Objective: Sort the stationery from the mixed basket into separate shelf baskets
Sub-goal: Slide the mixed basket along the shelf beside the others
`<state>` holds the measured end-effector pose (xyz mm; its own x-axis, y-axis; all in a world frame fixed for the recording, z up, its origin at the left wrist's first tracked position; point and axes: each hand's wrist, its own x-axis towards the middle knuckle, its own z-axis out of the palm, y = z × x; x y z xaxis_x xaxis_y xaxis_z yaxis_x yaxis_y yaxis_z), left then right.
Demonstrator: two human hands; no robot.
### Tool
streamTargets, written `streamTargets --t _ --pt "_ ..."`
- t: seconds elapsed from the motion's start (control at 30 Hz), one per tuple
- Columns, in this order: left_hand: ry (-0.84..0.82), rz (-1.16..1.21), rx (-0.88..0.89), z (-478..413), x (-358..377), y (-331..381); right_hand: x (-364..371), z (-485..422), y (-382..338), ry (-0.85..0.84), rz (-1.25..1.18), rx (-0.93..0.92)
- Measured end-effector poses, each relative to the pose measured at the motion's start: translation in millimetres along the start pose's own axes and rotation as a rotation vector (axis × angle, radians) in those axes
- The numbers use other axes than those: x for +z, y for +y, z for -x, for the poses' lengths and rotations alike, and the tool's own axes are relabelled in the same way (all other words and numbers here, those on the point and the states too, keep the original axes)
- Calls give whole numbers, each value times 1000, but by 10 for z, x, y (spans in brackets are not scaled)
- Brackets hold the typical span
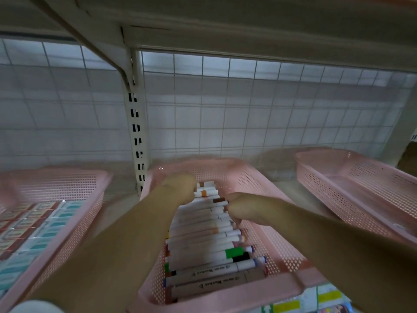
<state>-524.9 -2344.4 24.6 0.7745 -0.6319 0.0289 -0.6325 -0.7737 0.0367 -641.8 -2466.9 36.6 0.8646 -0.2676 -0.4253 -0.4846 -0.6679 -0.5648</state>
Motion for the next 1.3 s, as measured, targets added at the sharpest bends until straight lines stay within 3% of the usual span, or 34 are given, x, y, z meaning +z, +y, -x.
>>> streamTargets --t 0.27,0.67,0.87,1.13,1.3 --pt "-14 83 0 -19 -3 23 61 -96 169 68 -92 -55" --pt "6 170 -21 -69 5 -51 63 -141 214 37 16 -115" --pt "49 123 -26 -31 -146 -12 43 -91 186 43 161 -184" --pt "203 -69 181 503 -631 -186 6 303 -220 273 528 -377" --pt "209 -130 181 1136 -798 -744 224 747 -792 401 688 -513"
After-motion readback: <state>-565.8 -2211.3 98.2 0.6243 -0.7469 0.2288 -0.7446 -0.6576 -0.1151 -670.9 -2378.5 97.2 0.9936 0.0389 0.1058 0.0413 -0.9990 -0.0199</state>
